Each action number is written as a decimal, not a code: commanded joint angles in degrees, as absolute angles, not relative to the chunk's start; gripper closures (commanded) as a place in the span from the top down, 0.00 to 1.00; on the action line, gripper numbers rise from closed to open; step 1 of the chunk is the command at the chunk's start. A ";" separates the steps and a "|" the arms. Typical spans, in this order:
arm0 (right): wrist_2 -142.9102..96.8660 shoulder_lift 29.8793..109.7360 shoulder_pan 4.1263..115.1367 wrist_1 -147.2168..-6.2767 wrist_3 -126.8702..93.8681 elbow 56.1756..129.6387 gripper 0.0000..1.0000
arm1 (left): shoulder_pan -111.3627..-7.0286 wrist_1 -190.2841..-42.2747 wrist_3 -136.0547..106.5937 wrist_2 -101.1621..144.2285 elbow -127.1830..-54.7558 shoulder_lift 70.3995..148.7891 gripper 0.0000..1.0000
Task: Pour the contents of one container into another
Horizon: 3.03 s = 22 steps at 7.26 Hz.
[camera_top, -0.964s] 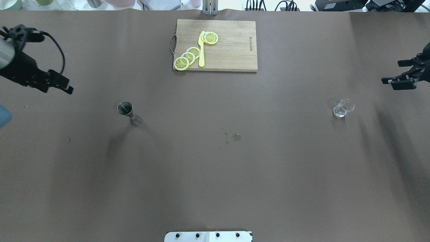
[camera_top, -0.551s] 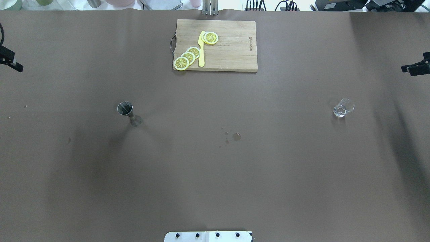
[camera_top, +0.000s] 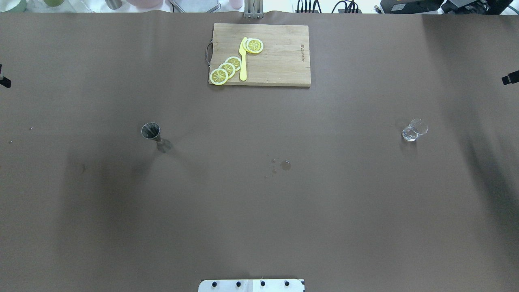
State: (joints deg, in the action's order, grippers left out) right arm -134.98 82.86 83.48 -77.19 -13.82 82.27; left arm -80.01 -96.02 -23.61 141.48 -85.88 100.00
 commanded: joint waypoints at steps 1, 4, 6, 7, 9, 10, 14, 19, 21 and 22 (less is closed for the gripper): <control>-139.48 82.36 87.88 -91.62 -13.89 81.56 1.00 | -86.18 -91.52 -5.89 138.96 -84.47 98.71 0.98; -135.80 82.97 88.24 -91.58 -13.10 81.83 1.00 | -95.36 -93.35 10.81 138.52 -88.60 84.55 0.98; -135.00 83.23 89.64 -91.58 -13.01 82.09 1.00 | -95.28 -90.63 10.64 138.25 -89.38 86.03 0.98; -135.17 82.71 89.82 -91.50 -13.01 82.26 1.00 | -95.01 -87.22 6.81 138.16 -89.47 89.35 0.98; -134.91 83.92 89.82 -90.88 -12.05 86.11 1.00 | -92.91 -86.66 1.68 138.16 -90.44 91.06 0.98; -134.91 84.28 89.82 -90.88 -10.47 86.83 1.00 | -92.90 -86.75 1.67 138.16 -90.35 91.05 0.98; -134.83 86.83 90.35 -90.79 -2.29 86.75 1.00 | -92.99 -86.66 1.67 138.51 -92.45 89.83 0.98; -134.74 86.75 90.35 -90.79 -2.46 86.75 1.00 | -92.99 -87.01 1.76 138.43 -91.49 90.18 0.98; -133.78 86.66 90.35 -90.70 -2.37 86.84 1.00 | -92.99 -87.01 1.93 138.25 -91.41 89.74 0.98; -133.77 86.75 90.35 -90.70 -2.37 86.84 1.00 | -92.99 -87.01 2.02 138.34 -91.41 89.48 0.98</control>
State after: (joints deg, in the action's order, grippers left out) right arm -134.03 86.71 90.35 -90.74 -2.40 86.80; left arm -93.00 -86.99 1.89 138.31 -91.43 89.78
